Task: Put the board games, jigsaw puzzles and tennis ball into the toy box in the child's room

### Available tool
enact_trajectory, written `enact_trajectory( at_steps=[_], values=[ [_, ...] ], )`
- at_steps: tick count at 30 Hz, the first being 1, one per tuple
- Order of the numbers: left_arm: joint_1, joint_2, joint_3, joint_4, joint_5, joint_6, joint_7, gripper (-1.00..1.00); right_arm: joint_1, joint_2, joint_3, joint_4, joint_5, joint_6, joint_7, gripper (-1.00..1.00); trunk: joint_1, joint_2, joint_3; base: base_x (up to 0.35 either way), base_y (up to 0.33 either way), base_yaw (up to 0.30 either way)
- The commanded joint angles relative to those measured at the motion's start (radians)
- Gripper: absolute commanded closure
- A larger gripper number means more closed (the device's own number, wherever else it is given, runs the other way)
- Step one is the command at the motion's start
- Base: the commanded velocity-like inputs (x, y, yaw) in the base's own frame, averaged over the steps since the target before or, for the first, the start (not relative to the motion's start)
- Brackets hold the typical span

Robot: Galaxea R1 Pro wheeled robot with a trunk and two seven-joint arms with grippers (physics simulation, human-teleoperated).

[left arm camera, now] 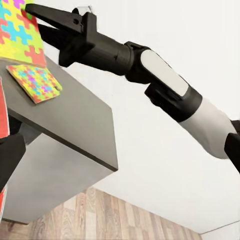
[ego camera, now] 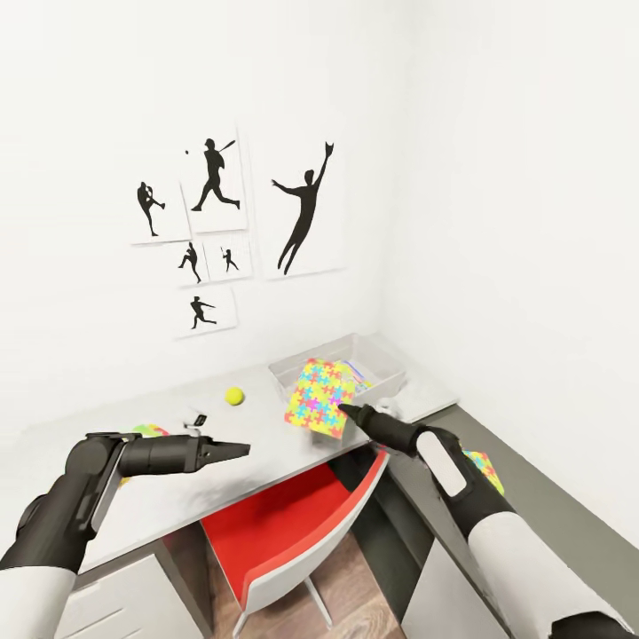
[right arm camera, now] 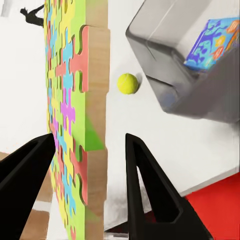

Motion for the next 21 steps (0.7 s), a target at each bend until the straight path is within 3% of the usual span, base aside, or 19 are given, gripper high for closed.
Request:
enact_trajectory(
  at_steps=[1,6,11,20,21],
  values=[
    [-0.001,0.001,0.014,0.0,-0.001,0.011,-0.004,-1.0,-0.028,0.0,-0.001,0.0,-0.025,0.021,-0.032,1.0,0.001,-0.002,-0.002,0.0,0.0,0.0],
    [-0.001,0.001,0.078,0.0,-0.005,0.011,-0.004,-1.0,-0.16,0.0,-0.01,0.004,-0.115,0.07,-0.153,1.0,0.001,-0.002,-0.002,0.0,0.0,0.0],
    [-0.001,0.0,0.093,0.009,-0.005,0.011,-0.004,-1.0,-0.287,0.0,-0.015,0.08,-0.138,0.136,-0.247,1.0,0.001,-0.002,-0.002,0.0,0.0,0.0],
    [-0.001,0.003,0.099,0.013,-0.005,0.012,-0.004,-1.0,-0.331,-0.002,-0.027,0.111,-0.143,0.146,-0.267,1.0,0.001,-0.002,-0.002,0.0,0.0,0.0],
    [-0.001,0.003,0.1,0.013,-0.005,0.013,-0.004,-1.0,-0.33,-0.002,-0.057,0.111,-0.144,0.146,-0.264,1.0,0.001,-0.002,-0.002,0.0,0.0,0.0]
  ],
)
